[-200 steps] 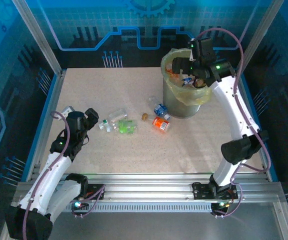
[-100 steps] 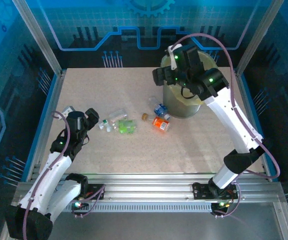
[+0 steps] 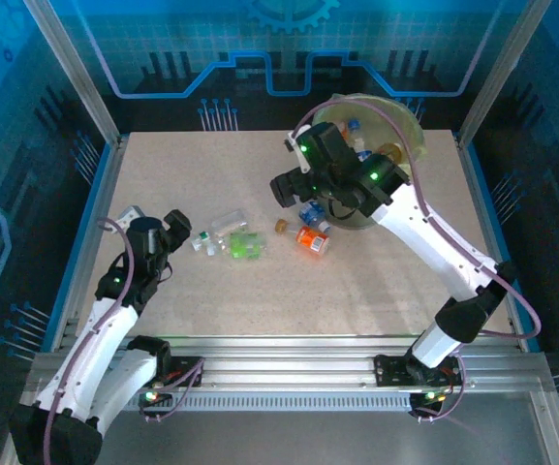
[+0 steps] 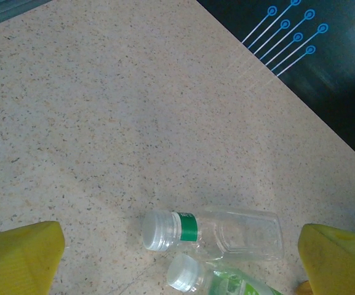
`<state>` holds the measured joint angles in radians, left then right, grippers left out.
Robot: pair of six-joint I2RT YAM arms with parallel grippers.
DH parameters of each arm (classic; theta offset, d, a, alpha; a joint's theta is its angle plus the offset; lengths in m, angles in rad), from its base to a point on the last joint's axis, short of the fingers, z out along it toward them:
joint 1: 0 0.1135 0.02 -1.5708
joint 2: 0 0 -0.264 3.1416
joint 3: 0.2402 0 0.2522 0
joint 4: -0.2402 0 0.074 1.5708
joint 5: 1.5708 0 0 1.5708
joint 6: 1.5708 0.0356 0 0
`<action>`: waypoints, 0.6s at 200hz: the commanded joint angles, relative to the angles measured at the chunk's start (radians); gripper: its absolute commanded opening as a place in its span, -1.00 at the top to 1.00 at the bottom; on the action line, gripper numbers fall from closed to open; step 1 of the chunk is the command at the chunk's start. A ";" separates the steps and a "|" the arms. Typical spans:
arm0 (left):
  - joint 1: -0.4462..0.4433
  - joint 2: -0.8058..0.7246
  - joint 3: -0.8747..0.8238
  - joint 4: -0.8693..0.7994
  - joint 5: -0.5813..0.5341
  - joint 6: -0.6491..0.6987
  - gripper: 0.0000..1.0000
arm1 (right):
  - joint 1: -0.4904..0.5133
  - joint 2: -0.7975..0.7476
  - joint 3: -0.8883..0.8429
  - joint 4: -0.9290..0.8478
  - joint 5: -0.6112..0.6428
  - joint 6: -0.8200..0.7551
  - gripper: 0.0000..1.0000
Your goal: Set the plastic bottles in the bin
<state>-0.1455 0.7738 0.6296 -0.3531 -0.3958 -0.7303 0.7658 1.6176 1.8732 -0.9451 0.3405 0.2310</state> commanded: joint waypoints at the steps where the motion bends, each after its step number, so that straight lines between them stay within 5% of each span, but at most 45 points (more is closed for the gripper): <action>1: 0.011 -0.011 -0.020 0.018 -0.017 0.003 -0.98 | 0.013 -0.001 -0.044 -0.008 -0.007 0.023 -0.99; 120: 0.011 -0.011 -0.029 0.023 0.004 -0.016 -0.98 | 0.013 0.113 -0.213 -0.033 -0.006 0.001 -1.00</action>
<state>-0.1455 0.7719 0.6121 -0.3458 -0.3950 -0.7338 0.7662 1.6955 1.6920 -0.9524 0.3370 0.2668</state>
